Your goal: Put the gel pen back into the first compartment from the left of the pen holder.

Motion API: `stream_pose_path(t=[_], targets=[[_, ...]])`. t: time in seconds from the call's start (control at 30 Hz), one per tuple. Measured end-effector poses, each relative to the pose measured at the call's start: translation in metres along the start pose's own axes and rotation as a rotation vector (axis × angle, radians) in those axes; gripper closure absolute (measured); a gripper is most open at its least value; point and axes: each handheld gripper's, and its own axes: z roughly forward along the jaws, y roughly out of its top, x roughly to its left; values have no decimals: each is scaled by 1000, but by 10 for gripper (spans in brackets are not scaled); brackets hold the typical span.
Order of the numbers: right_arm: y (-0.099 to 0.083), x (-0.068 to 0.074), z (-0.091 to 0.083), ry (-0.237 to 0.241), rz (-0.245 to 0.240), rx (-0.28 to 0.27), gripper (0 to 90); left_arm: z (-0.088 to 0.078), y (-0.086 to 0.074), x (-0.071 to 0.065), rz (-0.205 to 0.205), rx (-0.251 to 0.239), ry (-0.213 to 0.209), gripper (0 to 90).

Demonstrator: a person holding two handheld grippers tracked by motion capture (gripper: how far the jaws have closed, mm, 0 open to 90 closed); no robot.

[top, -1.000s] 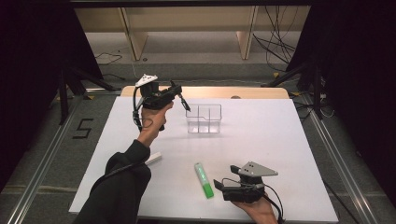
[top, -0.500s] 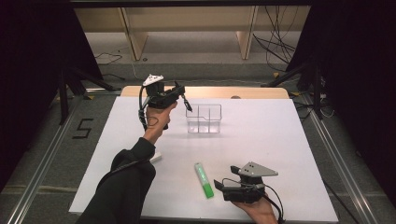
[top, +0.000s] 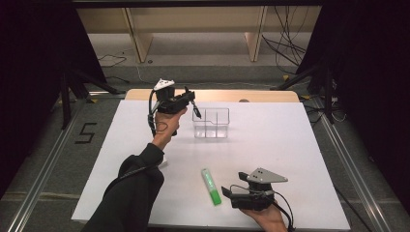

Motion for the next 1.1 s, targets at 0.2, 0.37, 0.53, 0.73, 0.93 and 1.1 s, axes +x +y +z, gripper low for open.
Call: stream_pose_path(t=[0.2, 0.37, 0.53, 0.73, 0.93, 1.1], targets=[[0, 0, 0, 0, -2, 0, 196, 5, -4, -2, 8, 18, -1, 790], [0, 0, 0, 1, -3, 0, 196, 8, -5, -2, -6, 28, -39, 739], [0, 0, 0, 1, -4, 2, 196, 5, -2, -2, -4, 33, -18, 317], [-1, -1, 1, 0, 0, 4, 196, -15, 4, -1, 6, 20, -20, 203], [0, 0, 2, -6, 3, 9, 196, -39, 0, 1, -23, 41, -60, 204], [0, 1, 3, -4, 4, 16, 196, -51, -16, -3, -1, 91, -83, 201]])
